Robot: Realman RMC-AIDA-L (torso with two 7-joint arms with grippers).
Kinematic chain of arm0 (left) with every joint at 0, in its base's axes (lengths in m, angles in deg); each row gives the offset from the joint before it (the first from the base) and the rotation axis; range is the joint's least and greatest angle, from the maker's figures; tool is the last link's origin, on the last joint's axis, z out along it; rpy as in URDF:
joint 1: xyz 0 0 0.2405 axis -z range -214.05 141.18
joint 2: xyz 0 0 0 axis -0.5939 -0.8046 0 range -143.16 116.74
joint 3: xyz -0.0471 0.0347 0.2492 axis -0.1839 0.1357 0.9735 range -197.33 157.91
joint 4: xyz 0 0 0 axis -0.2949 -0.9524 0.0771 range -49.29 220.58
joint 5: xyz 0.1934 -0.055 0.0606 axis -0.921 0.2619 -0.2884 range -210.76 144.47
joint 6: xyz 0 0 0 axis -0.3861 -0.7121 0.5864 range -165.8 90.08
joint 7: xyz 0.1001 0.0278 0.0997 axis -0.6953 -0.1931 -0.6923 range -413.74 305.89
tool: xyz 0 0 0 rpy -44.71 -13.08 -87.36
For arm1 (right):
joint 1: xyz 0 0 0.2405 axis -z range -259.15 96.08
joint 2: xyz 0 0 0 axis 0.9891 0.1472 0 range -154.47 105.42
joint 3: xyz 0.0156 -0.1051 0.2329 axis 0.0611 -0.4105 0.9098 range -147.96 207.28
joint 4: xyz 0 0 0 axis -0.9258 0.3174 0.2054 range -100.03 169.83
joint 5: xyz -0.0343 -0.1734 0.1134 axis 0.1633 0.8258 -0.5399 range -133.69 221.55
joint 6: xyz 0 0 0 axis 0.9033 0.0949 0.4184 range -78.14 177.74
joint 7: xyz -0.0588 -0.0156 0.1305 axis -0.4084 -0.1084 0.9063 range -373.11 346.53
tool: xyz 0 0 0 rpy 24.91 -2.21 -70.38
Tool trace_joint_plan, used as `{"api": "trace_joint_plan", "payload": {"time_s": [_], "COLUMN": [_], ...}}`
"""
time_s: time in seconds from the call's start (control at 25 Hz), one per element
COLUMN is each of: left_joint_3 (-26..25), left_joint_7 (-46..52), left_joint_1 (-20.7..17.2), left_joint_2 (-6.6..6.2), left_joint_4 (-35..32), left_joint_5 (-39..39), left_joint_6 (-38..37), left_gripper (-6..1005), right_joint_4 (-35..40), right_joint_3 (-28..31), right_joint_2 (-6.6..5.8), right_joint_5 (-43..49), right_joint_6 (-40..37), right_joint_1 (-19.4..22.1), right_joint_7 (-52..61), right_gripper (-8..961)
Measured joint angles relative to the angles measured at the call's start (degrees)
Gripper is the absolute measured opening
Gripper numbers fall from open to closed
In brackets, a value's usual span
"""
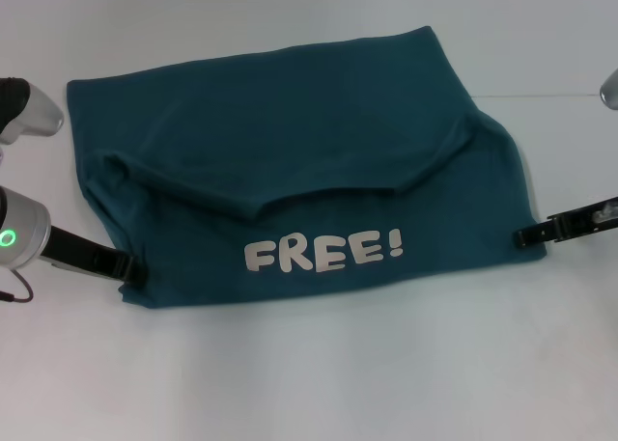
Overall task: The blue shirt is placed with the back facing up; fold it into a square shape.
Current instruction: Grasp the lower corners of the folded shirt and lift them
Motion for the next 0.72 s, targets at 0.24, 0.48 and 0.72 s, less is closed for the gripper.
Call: {"api": "trace_joint_plan", "payload": {"time_s": [0.24, 0.48, 0.72], "left_joint_3": [0.05, 0.02, -0.01], "left_joint_7": [-0.1, -0.21, -0.75], "left_joint_1": [0.15, 0.09, 0.09], "left_joint_2": [0.0, 0.0, 0.1], "left_joint_4": [0.14, 0.2, 0.26], "left_joint_5": [0.0, 0.0, -0.01], "left_joint_6": [0.32, 0.43, 0.39], "left_gripper": [69, 75, 81], "right_joint_4": [-3.5, -5.17, -9.9], "right_joint_3": [-0.47, -0.59, -0.03], "right_joint_2": [-0.18, -0.15, -0.47], "right_joint_5": [-2.03, -2.44, -3.84], "right_joint_6": [2.07, 3.67, 3.97], "right_joint_1": [-0.4, -0.67, -2.44], "right_joint_7": [-0.41, -0.87, -3.22], "right_gripper": [930, 865, 781]}}
